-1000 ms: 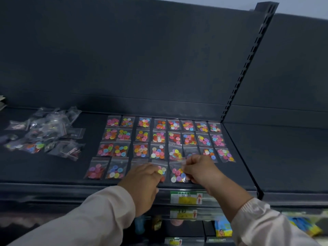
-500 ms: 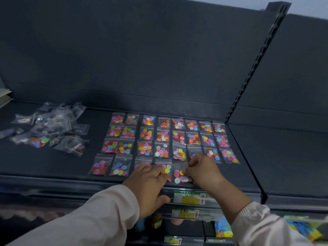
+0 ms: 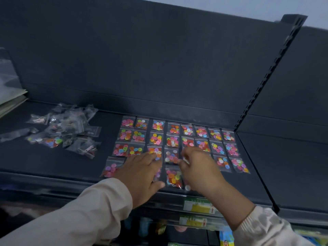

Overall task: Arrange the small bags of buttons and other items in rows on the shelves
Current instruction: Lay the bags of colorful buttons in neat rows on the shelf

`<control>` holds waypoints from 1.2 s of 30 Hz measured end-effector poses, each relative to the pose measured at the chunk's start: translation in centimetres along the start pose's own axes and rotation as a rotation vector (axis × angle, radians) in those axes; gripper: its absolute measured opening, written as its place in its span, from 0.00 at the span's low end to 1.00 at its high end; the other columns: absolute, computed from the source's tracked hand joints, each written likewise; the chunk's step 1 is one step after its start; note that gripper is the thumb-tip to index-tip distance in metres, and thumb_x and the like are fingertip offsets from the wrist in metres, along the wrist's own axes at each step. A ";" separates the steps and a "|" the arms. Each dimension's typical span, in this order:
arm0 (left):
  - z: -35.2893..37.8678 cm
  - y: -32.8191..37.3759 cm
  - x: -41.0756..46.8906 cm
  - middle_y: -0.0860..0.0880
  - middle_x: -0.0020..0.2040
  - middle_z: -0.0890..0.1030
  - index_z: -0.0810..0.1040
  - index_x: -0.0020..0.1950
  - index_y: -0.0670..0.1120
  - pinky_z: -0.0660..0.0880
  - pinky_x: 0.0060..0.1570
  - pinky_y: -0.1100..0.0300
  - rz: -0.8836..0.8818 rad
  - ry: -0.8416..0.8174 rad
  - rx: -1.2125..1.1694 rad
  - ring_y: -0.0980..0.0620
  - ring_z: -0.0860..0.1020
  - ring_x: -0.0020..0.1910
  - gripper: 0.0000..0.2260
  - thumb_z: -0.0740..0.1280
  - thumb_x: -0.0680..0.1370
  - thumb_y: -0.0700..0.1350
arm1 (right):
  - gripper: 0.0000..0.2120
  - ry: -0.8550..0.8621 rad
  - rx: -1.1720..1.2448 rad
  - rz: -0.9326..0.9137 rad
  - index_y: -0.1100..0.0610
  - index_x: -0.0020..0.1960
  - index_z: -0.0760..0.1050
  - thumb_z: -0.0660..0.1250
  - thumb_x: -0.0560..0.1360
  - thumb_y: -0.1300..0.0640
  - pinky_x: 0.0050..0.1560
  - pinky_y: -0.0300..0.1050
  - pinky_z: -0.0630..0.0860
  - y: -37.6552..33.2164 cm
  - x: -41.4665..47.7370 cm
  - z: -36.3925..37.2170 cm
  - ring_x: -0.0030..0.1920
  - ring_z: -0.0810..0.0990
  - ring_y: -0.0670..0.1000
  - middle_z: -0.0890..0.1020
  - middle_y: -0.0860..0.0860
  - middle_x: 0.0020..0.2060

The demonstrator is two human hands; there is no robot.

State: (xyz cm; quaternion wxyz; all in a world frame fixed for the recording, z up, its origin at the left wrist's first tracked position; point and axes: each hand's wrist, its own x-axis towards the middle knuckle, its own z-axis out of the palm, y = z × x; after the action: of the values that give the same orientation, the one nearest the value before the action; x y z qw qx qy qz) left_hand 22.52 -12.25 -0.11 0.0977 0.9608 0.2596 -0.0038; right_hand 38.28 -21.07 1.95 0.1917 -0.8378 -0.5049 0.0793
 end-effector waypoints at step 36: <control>-2.7 -30.9 -8.3 0.53 0.78 0.48 0.52 0.77 0.52 0.47 0.74 0.52 -0.265 -0.108 -0.041 0.51 0.44 0.77 0.29 0.56 0.79 0.59 | 0.27 -0.430 -0.300 -0.487 0.53 0.76 0.51 0.56 0.80 0.52 0.75 0.47 0.45 -27.4 14.4 17.2 0.76 0.48 0.51 0.51 0.49 0.77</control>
State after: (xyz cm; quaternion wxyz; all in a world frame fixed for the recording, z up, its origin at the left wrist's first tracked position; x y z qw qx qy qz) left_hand -0.24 10.27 -2.74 0.1297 0.9142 0.3787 -0.0629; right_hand 17.25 7.12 -1.89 -0.0308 -0.6759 -0.7247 0.1306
